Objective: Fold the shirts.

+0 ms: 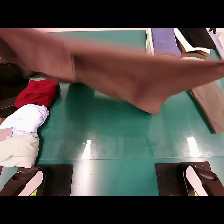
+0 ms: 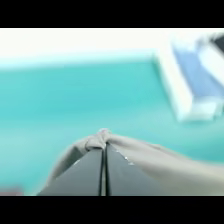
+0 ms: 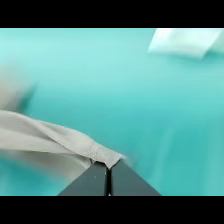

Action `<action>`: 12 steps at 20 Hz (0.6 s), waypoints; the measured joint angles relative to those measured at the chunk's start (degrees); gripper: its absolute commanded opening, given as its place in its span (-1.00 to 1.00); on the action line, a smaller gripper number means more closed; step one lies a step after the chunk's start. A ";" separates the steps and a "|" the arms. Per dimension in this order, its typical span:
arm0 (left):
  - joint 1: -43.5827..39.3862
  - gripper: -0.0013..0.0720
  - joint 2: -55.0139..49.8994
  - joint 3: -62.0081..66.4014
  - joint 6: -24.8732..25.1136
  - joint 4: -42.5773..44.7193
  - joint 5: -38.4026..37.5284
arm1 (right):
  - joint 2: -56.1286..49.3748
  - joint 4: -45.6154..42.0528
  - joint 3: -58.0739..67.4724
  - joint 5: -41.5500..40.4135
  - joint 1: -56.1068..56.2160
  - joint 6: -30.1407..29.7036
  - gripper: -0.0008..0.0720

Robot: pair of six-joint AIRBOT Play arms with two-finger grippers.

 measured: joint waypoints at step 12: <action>-0.13 -0.90 -4.11 -1.25 -2.25 -3.26 0.79 | -16.70 2.86 25.38 5.25 -7.74 -0.61 -0.94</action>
